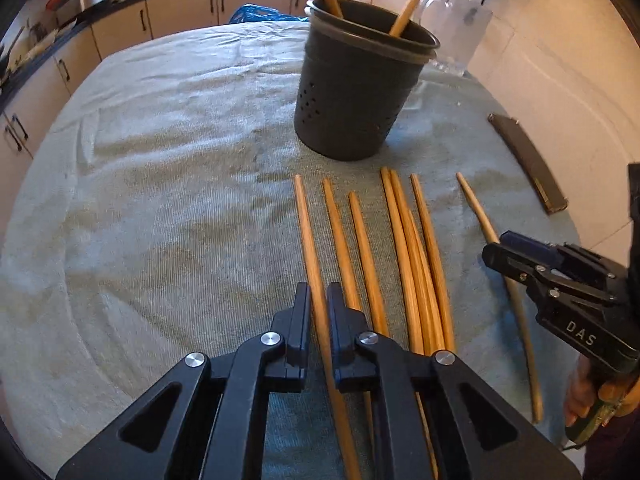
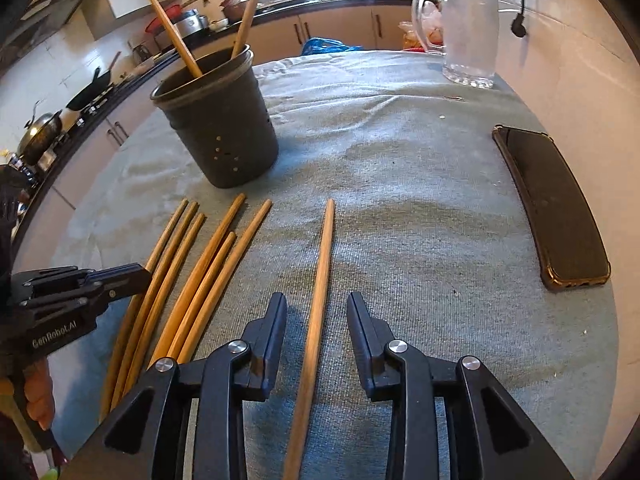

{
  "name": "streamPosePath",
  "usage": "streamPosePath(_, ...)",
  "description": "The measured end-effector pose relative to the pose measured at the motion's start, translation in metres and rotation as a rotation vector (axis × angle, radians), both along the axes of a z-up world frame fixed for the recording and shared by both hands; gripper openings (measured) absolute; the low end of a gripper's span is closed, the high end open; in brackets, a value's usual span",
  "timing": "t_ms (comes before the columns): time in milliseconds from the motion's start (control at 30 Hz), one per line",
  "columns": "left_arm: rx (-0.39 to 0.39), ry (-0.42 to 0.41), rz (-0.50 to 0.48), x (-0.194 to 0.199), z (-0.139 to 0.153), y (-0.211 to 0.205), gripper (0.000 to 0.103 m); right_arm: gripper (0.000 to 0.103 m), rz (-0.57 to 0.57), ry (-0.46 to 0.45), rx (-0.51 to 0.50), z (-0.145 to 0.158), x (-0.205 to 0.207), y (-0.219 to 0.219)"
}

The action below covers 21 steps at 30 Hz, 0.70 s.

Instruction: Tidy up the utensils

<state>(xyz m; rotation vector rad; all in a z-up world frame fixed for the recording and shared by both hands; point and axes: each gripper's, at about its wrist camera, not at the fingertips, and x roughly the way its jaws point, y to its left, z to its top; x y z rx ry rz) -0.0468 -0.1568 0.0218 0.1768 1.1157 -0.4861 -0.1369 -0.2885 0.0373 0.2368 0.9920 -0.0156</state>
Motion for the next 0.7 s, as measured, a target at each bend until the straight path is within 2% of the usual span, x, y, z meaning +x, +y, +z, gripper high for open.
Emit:
streamPosePath(67,0.039,-0.018,-0.021,0.003,0.0,-0.007,0.008,0.031,-0.02,0.009,-0.014,0.0,0.005,0.002)
streamPosePath(133,0.054,-0.014,-0.018,0.002,0.001,-0.006,0.007,0.012,-0.051,0.023,-0.038,0.0,0.007,0.002)
streamPosePath(167,0.059,-0.013,-0.01,0.001,0.001,-0.001,0.007,0.01,-0.059,0.03,-0.028,0.0,0.006,0.0)
streamPosePath(300,0.03,0.013,0.047,-0.013,0.004,0.043,0.007,0.009,-0.09,0.066,0.073,0.001,-0.011,-0.013)
streamPosePath(433,0.004,0.043,0.054,-0.014,0.005,0.063,0.007,0.009,-0.081,0.091,0.046,0.003,-0.024,-0.009)
streamPosePath(700,0.061,0.058,-0.006,0.015,0.003,0.033,0.007,0.009,-0.072,0.156,-0.019,0.004,0.003,-0.008)
